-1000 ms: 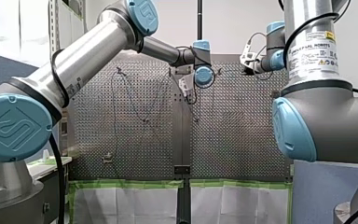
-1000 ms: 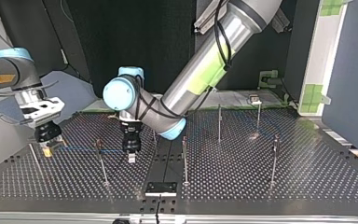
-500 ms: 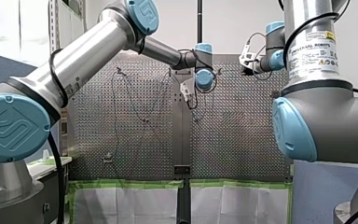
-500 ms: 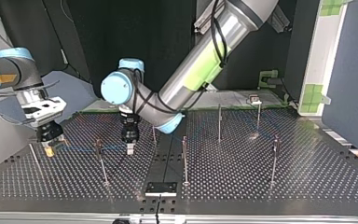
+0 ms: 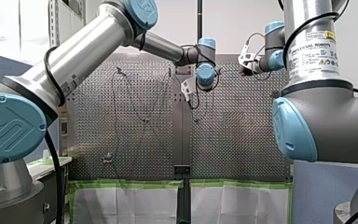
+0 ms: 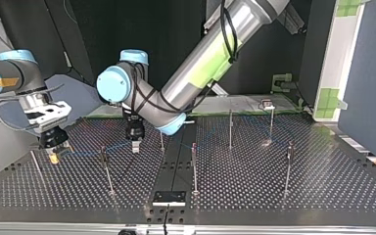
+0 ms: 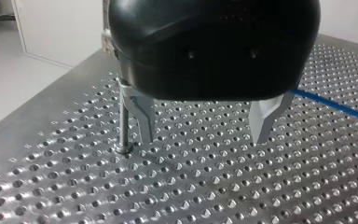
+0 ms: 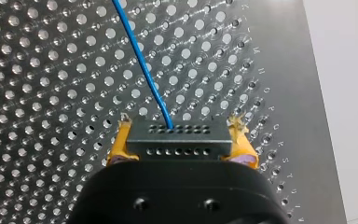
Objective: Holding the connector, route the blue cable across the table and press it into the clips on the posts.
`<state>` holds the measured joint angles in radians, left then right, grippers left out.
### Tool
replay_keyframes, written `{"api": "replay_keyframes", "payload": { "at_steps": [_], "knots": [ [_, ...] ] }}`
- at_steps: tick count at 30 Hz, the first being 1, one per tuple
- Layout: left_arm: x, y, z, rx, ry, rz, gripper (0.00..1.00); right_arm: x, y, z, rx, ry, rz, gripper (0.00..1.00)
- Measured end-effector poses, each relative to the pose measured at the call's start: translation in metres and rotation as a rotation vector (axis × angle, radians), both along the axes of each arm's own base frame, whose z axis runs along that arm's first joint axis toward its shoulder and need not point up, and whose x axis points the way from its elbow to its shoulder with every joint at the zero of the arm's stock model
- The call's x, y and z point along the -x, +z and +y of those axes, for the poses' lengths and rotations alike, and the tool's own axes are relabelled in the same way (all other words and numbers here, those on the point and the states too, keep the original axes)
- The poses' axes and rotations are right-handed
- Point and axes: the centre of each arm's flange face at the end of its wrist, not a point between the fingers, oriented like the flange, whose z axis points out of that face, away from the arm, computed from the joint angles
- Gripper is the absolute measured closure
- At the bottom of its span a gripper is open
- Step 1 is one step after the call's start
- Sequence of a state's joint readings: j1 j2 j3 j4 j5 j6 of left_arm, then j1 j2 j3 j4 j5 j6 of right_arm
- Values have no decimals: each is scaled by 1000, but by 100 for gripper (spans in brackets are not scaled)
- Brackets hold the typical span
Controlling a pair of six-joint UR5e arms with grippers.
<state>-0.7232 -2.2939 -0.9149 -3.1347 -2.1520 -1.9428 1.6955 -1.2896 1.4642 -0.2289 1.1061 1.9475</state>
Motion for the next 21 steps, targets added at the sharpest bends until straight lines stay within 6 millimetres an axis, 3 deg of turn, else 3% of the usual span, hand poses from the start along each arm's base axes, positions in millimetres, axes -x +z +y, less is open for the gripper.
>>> {"api": "replay_keyframes", "payload": {
  "at_steps": [21],
  "knots": [
    [76, 62, -8, 151, -179, -106, 0, 0, 0, 0, -2, 0, 2, 100]
  ]
}}
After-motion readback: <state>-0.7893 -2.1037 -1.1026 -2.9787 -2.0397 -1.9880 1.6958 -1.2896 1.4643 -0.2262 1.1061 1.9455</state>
